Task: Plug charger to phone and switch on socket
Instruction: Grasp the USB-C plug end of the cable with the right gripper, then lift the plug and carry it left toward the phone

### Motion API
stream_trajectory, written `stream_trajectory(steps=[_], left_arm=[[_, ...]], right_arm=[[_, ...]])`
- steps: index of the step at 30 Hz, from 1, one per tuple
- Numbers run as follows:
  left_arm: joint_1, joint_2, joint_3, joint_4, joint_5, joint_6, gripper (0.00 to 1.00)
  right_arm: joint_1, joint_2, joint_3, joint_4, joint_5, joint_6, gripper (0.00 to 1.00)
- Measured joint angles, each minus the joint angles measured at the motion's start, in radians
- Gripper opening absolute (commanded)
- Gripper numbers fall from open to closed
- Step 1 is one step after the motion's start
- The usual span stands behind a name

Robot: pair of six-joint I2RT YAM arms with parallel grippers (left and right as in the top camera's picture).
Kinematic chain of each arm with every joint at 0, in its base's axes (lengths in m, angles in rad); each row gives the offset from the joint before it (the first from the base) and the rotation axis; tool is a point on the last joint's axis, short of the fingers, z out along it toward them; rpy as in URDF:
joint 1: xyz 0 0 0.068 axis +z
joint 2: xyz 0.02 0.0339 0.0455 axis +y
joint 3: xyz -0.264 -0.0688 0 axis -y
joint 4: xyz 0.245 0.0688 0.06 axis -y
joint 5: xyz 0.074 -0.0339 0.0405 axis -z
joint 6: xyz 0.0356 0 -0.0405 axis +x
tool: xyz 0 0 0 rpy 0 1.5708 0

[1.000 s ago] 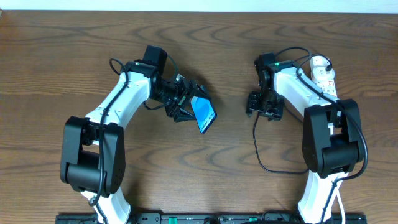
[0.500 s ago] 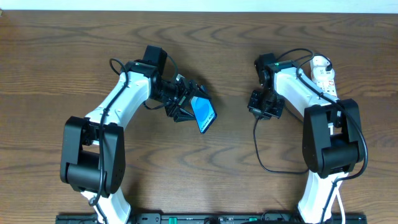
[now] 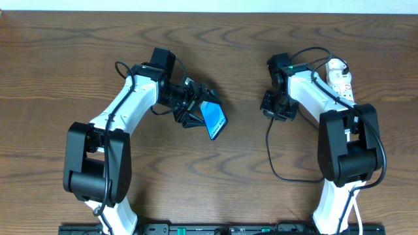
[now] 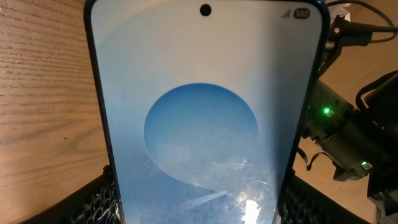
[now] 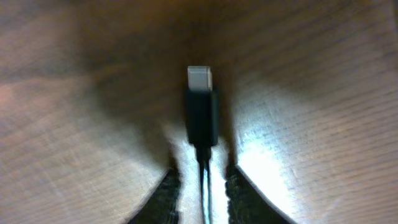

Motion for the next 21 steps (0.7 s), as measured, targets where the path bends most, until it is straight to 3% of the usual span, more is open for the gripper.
stream_trajectory(steps=[2,10,15,21], left_arm=[[0.0,0.0,0.0,0.0,0.0,0.0,0.69],[0.0,0.0,0.0,0.0,0.0,0.0,0.69],[0.0,0.0,0.0,0.0,-0.012,0.001,0.69],[0.0,0.0,0.0,0.0,-0.127,0.004,0.68]], right_arm=[[0.0,0.0,0.0,0.004,0.0,-0.004,0.01],[0.0,0.0,0.0,-0.04,-0.06,-0.039,0.01],[-0.001,0.0,0.0,-0.045,-0.203,-0.205,0.01],[-0.011,-0.071,-0.003,-0.102,-0.33,-0.407,0.01]])
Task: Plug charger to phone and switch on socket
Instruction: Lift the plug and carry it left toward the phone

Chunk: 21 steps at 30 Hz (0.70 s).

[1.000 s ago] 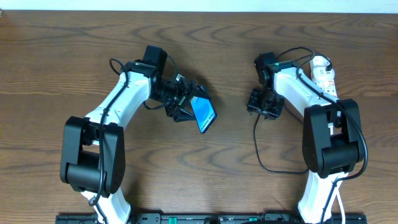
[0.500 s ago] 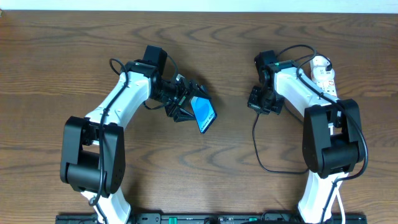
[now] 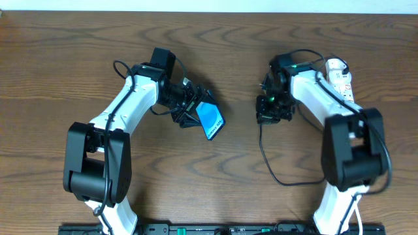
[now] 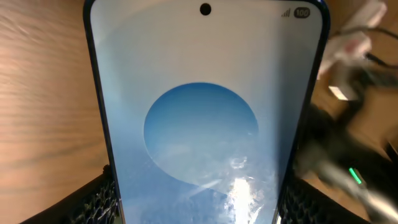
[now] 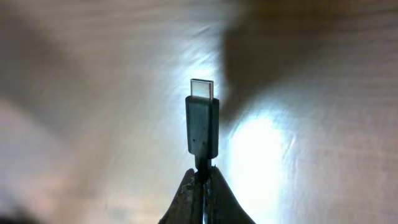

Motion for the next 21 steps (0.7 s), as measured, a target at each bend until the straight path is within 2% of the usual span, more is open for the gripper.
stream_trajectory(steps=[11,16,21], left_arm=[[0.0,0.0,0.0,0.042,-0.266,0.008,0.67],[0.0,0.0,0.0,0.082,-0.315,0.054,0.64],[0.0,0.0,0.0,0.082,-0.365,0.105,0.64]], right_arm=[[0.03,-0.446,-0.001,-0.193,-0.047,-0.307,0.01],[0.142,-0.569,-0.001,-0.285,-0.055,-0.402,0.01],[0.295,-0.592,-0.003,-0.277,-0.049,-0.428,0.02]])
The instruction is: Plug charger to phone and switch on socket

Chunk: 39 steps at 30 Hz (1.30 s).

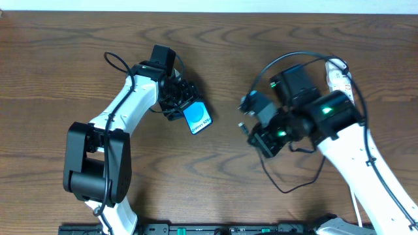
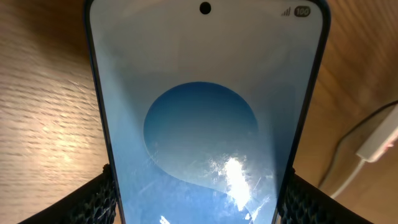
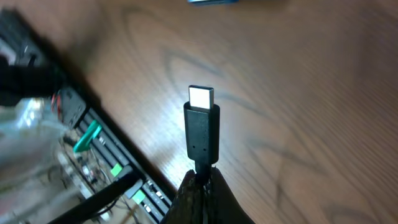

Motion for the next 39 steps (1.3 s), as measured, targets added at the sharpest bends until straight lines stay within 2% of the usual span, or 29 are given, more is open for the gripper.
stream_trajectory(steps=[8,17,23,27,32,39], left_arm=[[0.0,0.0,0.0,0.0,-0.033,0.038,0.64],[-0.003,0.0,0.017,-0.006,-0.052,0.06,0.64],[-0.043,-0.012,0.036,-0.008,-0.124,0.06,0.64],[-0.1,-0.026,0.051,-0.009,-0.188,0.055,0.64],[-0.156,-0.031,0.069,-0.008,-0.251,0.009,0.64],[-0.158,-0.032,0.069,-0.008,-0.29,-0.107,0.64]], right_arm=[[0.14,0.054,-0.074,0.136,0.195,0.093,0.02],[0.145,0.09,-0.217,0.201,0.26,0.197,0.02],[0.145,0.09,-0.224,0.21,0.265,0.228,0.02],[0.146,0.09,-0.255,0.274,0.267,0.24,0.01],[0.166,0.09,-0.325,0.383,0.272,0.277,0.01],[0.232,0.09,-0.37,0.496,0.283,0.329,0.01]])
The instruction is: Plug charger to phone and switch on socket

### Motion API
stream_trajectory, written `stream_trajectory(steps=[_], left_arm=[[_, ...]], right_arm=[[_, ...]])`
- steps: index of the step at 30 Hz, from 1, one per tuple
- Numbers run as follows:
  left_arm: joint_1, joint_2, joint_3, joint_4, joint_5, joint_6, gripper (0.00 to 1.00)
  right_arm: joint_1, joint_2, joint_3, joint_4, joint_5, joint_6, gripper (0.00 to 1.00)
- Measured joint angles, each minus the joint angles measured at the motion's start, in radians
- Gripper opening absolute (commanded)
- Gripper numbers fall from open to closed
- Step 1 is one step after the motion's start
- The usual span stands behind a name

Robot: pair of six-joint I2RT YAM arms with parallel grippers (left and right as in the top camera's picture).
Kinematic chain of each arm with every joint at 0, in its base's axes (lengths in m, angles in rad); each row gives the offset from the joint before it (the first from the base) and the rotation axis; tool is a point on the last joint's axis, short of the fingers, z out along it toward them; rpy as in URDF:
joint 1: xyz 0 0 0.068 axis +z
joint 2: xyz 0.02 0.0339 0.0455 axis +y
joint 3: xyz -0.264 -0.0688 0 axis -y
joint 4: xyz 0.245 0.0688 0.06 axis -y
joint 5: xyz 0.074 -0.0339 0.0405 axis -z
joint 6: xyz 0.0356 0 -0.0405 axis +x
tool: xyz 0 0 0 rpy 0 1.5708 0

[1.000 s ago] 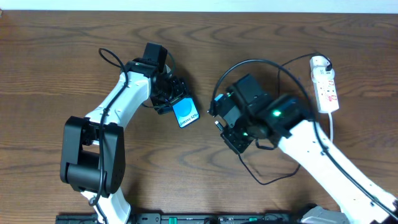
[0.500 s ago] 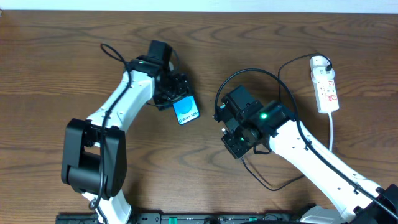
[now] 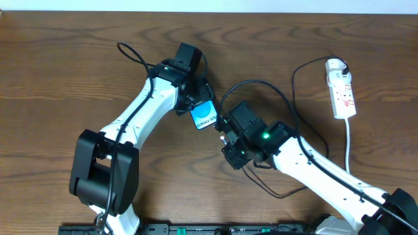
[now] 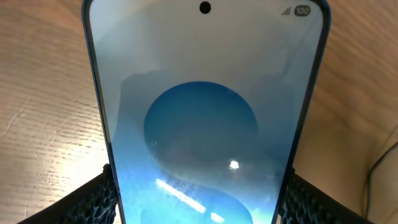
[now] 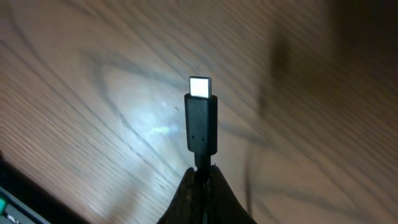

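Note:
The phone (image 3: 204, 117) with its lit blue screen hangs above mid-table, my left gripper (image 3: 194, 104) shut on its sides; in the left wrist view the phone (image 4: 202, 118) fills the frame between the black pads (image 4: 93, 199). My right gripper (image 3: 225, 130) sits just right of the phone, shut on the black charger cable just behind its plug (image 5: 201, 121), whose metal tip points away from the fingers (image 5: 186, 196). The cable (image 3: 261, 85) loops back toward the white socket strip (image 3: 340, 85) at the far right.
Brown wooden table (image 3: 59, 65). Black cable slack (image 3: 287, 192) curls near the right arm. A black rail (image 3: 196, 230) with green lights runs along the front edge.
My left gripper carried the phone a little right and toward the centre. My right gripper moved left with the plug and now sits right beside the phone's lower end.
At first my left gripper held the phone left of centre while my right fingers stood open around the plug lying near the socket strip. Then they were shut on the cable with the plug lifted. Both arms then came toward the middle, and plug and phone are now close together.

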Motion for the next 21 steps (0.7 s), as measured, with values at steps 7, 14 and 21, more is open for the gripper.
stream_trajectory(steps=[7,14,21], left_arm=[[0.0,0.0,0.0,0.0,-0.004,-0.121,0.64],[0.0,0.0,0.0,-0.037,-0.021,-0.158,0.64],[0.0,0.0,0.0,-0.054,-0.05,-0.156,0.64]], right_arm=[[0.084,0.008,-0.001,0.064,0.101,0.041,0.02],[0.089,0.103,-0.002,0.108,0.15,0.063,0.01],[0.089,0.131,-0.002,0.127,0.159,0.134,0.01]])
